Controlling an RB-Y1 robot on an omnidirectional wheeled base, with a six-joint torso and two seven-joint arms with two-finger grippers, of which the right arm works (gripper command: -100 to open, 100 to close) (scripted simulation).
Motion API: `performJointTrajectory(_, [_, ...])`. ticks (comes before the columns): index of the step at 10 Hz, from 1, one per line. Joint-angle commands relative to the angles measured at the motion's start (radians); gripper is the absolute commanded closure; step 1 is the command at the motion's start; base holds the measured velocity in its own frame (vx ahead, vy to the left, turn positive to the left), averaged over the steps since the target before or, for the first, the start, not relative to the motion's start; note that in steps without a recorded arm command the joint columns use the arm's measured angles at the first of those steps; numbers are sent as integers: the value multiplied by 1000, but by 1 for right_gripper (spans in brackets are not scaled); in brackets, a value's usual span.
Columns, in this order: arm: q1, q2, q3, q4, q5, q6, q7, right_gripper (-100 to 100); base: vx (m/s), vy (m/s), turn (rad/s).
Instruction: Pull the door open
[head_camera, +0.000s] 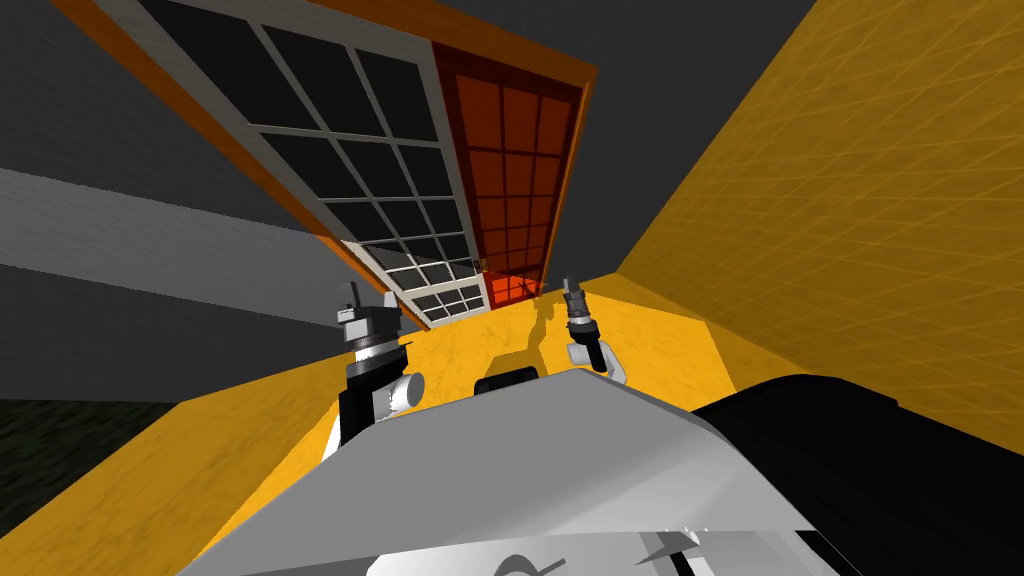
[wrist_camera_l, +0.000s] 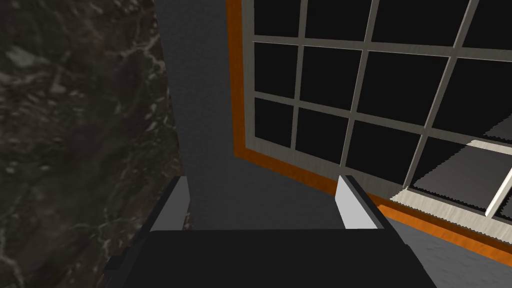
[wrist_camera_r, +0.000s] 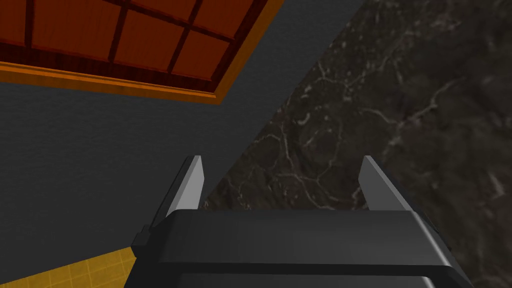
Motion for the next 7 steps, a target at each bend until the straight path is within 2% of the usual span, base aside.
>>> performJointTrajectory(1, [-3,0,-12,26,15,-7,31,-100,100,67,60])
performJointTrajectory(7, [-24,-9,-76,139,65,-36,132,-100,103,44,73])
